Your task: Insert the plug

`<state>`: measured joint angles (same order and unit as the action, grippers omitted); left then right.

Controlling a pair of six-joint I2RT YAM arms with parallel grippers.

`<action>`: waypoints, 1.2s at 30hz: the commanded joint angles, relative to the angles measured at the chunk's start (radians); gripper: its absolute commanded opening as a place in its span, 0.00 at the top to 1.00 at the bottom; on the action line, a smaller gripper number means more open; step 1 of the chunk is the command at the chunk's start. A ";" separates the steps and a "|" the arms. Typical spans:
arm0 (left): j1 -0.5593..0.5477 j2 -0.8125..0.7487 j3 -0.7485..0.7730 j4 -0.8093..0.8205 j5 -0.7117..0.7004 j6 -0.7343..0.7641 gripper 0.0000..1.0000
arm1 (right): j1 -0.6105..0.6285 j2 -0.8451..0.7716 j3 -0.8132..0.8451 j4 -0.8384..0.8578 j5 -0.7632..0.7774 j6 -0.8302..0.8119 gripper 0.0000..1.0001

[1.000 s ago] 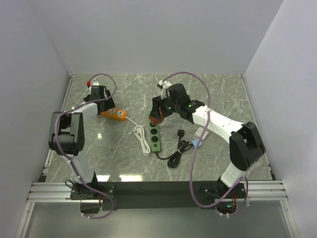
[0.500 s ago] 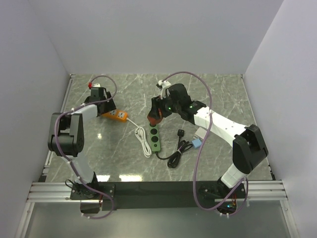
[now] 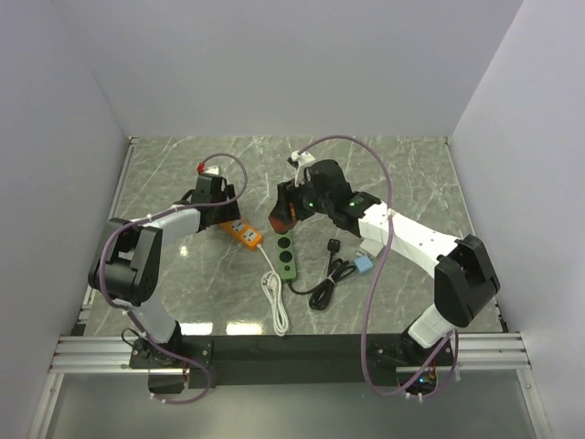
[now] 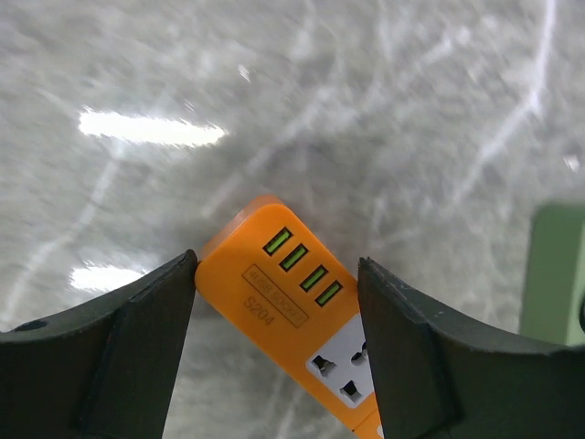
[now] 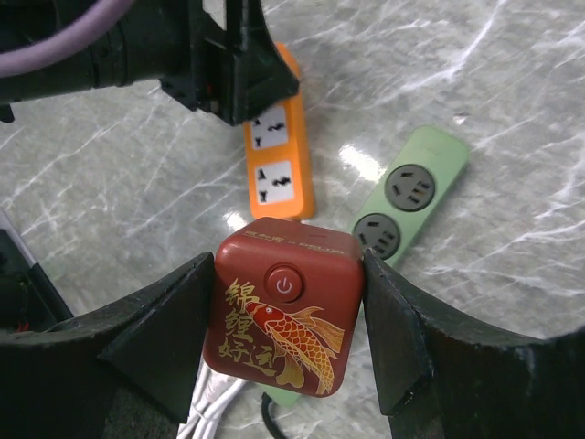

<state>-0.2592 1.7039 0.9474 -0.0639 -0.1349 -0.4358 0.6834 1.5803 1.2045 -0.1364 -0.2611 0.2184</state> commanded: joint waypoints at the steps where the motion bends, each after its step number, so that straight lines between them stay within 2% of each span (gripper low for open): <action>1: -0.026 -0.020 -0.056 -0.056 0.054 -0.018 0.26 | 0.037 -0.057 -0.029 0.073 0.034 0.045 1.00; 5: -0.035 -0.024 -0.075 -0.044 0.043 -0.012 0.26 | 0.113 -0.048 -0.075 0.096 0.078 0.075 1.00; 11: -0.049 -0.067 -0.093 -0.022 0.049 0.002 0.22 | 0.257 -0.088 -0.195 0.119 0.244 0.144 1.00; 13: -0.055 -0.098 -0.101 -0.002 0.067 0.000 0.17 | 0.294 -0.126 -0.244 0.118 0.284 0.173 1.00; 16: -0.058 -0.110 -0.099 -0.002 0.058 0.003 0.16 | 0.330 -0.147 -0.278 0.095 0.364 0.193 1.00; 24: -0.057 -0.101 -0.099 0.001 0.028 0.000 0.13 | 0.432 -0.255 -0.338 0.046 0.437 0.240 1.00; 29: -0.058 -0.092 -0.093 0.001 0.024 0.002 0.13 | 0.481 -0.301 -0.376 0.041 0.337 0.254 1.00; 36: -0.058 -0.118 -0.105 0.007 0.021 0.000 0.12 | 0.487 -0.146 -0.387 0.099 0.142 0.277 1.00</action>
<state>-0.3130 1.6218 0.8528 -0.0490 -0.1024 -0.4397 1.1637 1.3678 0.8280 -0.0956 -0.0242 0.4679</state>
